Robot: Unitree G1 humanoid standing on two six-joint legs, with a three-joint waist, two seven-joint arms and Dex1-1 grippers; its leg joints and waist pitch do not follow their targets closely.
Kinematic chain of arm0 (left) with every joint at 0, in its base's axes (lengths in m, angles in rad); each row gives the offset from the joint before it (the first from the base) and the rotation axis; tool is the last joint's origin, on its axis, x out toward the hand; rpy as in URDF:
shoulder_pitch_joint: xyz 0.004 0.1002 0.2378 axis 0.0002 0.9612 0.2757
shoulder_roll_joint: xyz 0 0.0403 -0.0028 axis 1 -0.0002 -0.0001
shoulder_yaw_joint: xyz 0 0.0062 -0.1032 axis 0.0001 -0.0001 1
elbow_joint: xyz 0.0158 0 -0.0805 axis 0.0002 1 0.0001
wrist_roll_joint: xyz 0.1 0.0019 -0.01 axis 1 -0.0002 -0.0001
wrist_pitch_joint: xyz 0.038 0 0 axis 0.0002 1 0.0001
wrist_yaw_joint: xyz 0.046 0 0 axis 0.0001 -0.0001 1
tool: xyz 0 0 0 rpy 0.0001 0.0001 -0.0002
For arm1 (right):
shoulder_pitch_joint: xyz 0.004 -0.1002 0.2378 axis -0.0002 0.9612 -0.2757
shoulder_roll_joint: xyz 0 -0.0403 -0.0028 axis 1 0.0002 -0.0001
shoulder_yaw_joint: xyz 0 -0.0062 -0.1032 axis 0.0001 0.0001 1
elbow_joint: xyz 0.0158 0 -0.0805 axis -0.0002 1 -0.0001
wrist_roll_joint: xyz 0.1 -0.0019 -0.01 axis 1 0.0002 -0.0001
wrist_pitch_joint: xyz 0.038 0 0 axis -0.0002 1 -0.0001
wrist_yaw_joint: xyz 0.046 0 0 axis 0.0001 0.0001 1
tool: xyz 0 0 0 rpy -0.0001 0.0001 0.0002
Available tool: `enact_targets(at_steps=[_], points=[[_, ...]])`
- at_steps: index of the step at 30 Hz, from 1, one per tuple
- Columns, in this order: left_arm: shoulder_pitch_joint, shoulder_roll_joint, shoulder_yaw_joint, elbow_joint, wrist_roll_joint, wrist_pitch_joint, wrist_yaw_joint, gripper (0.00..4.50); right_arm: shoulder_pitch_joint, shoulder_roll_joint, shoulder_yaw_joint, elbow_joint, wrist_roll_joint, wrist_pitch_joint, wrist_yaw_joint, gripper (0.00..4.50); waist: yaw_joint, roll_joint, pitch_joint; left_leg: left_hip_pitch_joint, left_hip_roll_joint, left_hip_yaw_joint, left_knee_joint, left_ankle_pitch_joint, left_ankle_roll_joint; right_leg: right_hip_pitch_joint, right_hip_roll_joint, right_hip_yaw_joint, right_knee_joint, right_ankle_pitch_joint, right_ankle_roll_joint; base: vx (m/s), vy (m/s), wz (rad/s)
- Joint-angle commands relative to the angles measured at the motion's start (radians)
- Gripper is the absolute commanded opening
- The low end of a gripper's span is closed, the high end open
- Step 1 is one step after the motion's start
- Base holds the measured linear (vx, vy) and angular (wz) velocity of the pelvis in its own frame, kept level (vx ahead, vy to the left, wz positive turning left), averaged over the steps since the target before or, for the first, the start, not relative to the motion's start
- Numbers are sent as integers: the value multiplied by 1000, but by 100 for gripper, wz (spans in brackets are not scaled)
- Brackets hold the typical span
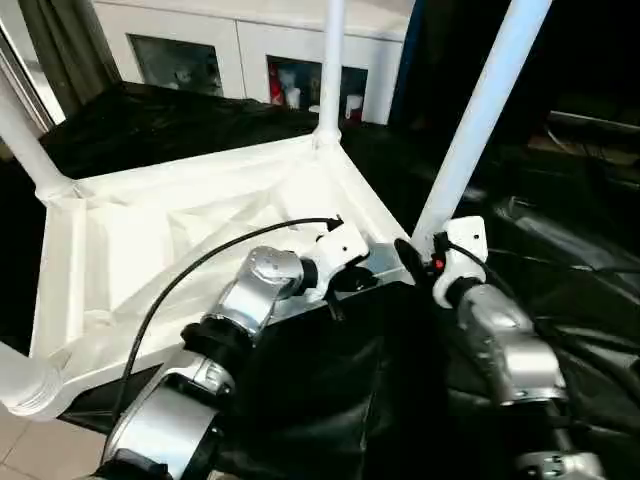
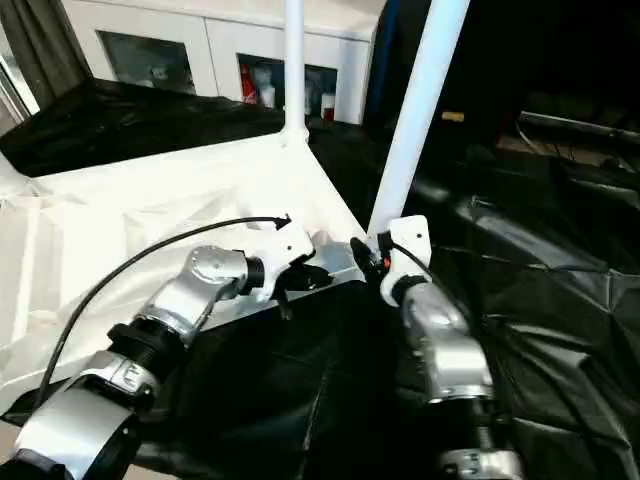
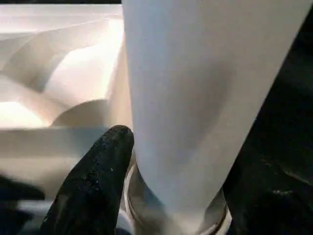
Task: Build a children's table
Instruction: Rotate leg to tighten
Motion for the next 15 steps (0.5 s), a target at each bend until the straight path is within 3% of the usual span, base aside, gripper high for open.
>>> enact_targets(at_steps=[1,3,8,11,15], points=[[37,6,-41,24,-16,-18,-76,0,8,-33,113,-18,65,33,217,273,-1,-13,-21,-5,36,-17,-75,-283,50,21,-39,27,-85,-308,-157,0,0,0],[43,31,-44,10,-25,-26,-124,0,11,-91,113,-46,99,34,318,273,4,-15,-27,-7,37,-11,-64,-204,94,29,-40,26,-73,-197,-198,0,0,0],[71,95,-61,-52,-70,-33,-301,0,13,-213,110,-91,172,61,528,273,5,-13,-34,-11,38,-9,-50,-70,151,39,-37,19,-46,11,-279,0,0,0],[93,150,-83,-95,-82,-6,-400,0,25,-275,132,-117,199,79,661,273,6,-7,-36,-4,41,-5,-44,-37,185,36,-34,19,-35,93,-319,0,0,0],[99,168,-84,-104,-90,-2,-419,0,26,-300,151,-120,204,78,705,273,13,-8,-32,-5,47,-3,-43,-35,183,37,-34,14,-30,90,-340,0,0,0]])
